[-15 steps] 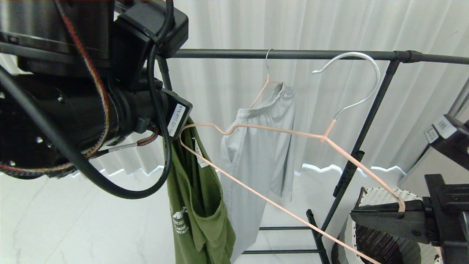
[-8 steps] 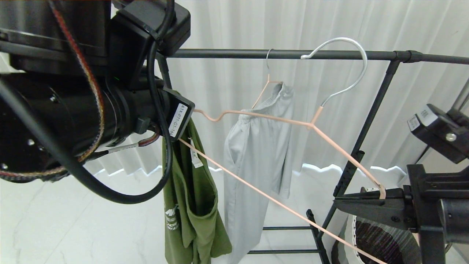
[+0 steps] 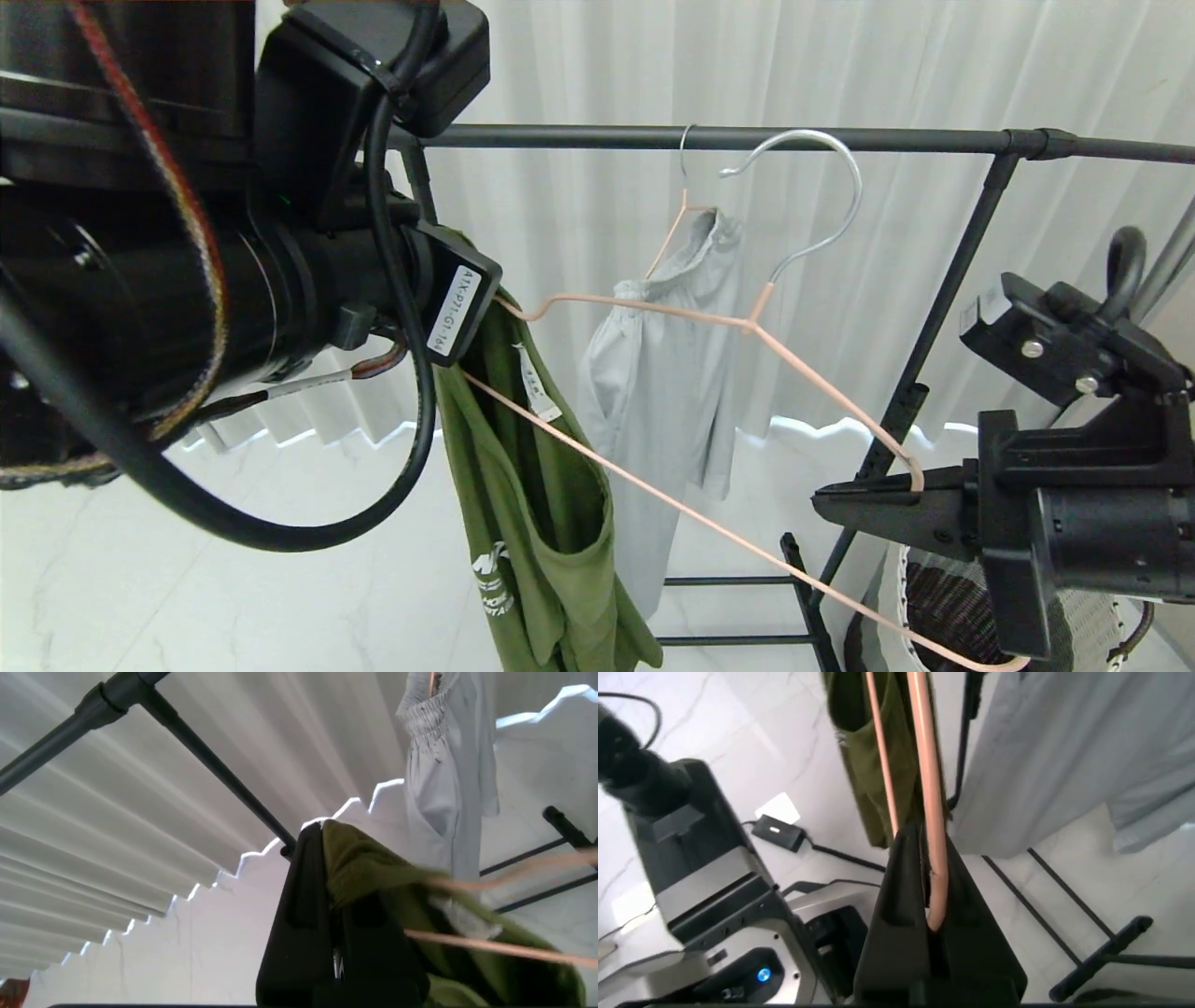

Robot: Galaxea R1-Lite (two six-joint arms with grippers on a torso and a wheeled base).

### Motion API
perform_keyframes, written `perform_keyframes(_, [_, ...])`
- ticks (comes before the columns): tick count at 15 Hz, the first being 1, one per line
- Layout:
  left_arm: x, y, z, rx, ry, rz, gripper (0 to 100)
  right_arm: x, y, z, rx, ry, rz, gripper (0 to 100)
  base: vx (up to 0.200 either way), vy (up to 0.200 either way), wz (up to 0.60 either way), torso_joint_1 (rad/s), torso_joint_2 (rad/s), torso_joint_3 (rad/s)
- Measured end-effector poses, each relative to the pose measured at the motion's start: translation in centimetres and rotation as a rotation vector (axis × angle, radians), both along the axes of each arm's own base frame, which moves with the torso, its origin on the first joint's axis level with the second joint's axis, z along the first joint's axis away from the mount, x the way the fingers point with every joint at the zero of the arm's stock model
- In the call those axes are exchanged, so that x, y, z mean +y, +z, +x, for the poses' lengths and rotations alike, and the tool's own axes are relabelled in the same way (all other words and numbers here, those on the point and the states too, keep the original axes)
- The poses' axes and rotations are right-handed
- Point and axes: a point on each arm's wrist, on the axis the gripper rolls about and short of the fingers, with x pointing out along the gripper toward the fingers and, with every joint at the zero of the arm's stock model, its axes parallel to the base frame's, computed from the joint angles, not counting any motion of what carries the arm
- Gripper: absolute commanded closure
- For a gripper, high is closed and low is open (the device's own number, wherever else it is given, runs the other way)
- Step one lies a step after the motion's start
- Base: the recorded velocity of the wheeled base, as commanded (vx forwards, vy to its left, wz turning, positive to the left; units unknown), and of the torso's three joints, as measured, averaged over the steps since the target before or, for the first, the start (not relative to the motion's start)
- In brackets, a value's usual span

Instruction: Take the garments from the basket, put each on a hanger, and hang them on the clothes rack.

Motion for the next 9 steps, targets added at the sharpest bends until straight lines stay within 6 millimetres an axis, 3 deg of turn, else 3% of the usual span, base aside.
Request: perform_keyframes(9, [0.3,-0.1,-0.5,0.007,-0.005,0.01,100,-0.5,0.0,2.1,-0.035,-0.166,-0.013,100,0.0,0.0,0.0,0.0,0.0,0.0])
